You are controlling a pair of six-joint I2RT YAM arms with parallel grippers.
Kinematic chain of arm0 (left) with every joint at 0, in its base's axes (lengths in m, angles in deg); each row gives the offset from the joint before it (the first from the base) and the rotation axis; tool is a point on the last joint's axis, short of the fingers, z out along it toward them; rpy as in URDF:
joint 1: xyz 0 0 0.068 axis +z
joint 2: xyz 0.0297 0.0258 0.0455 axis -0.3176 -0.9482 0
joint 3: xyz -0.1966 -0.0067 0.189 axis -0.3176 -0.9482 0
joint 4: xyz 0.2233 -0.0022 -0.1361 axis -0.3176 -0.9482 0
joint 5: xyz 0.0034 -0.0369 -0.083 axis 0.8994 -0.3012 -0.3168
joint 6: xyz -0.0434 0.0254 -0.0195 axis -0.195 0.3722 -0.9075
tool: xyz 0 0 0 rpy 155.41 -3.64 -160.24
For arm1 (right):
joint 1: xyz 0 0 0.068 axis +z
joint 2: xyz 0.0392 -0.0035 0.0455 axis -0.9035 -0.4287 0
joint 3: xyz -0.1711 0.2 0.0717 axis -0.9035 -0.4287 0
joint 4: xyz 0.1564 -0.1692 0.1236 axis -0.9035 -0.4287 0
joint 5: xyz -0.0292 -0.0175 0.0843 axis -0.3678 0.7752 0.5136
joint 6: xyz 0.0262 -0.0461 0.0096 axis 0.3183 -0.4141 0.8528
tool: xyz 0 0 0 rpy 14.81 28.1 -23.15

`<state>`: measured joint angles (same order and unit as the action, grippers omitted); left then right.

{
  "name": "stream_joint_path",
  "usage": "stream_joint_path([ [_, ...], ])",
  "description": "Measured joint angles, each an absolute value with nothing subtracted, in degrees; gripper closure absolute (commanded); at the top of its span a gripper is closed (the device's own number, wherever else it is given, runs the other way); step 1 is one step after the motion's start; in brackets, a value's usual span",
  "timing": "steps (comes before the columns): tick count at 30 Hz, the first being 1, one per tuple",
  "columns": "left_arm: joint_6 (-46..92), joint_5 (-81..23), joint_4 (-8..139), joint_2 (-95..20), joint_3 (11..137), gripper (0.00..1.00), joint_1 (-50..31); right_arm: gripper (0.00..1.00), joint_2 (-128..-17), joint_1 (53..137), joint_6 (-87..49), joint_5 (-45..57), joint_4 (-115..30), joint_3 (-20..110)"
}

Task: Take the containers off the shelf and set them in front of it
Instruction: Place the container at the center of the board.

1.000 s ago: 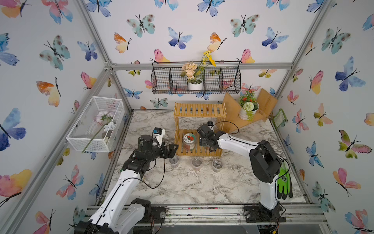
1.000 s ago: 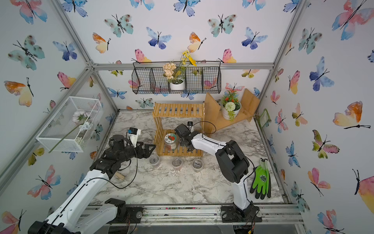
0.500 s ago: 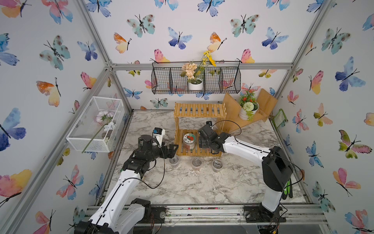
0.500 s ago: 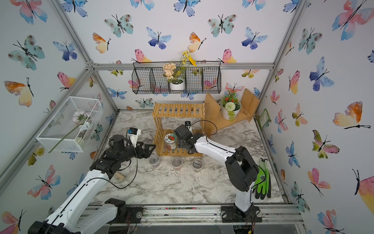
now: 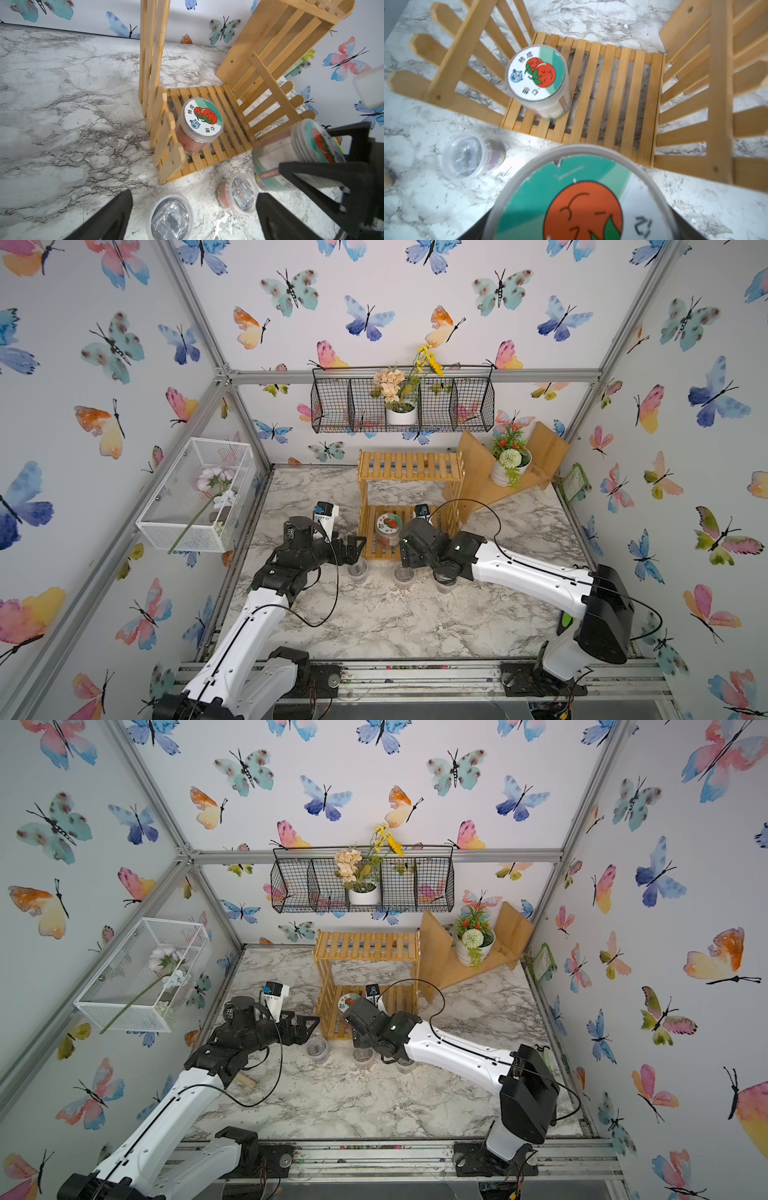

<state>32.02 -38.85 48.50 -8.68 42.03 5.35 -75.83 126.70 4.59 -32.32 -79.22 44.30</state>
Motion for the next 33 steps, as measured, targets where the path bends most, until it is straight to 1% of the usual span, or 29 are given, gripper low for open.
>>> stream_joint_path([
  [9, 32.0, -38.9, 48.5, -8.6, 42.0, 0.01, 5.3, 0.29, -72.6, 138.4, 12.4, -35.1, -84.7, 41.3],
  [13, 32.0, -38.9, 48.5, -8.1, 41.9, 0.01, 5.3, 0.29, -70.1, 141.2, 16.7, -35.7, -86.2, 36.7],
  [24, 32.0, -38.9, 48.2, -7.4, 41.0, 0.01, 5.3, 0.29, -65.3, 144.0, 26.9, -36.7, -88.3, 25.1],
  [33, 32.0, -38.9, 48.1, -7.4, 41.0, 0.01, 5.3, 0.25, -64.3, 144.1, 30.4, -37.6, -86.3, 18.7],
])
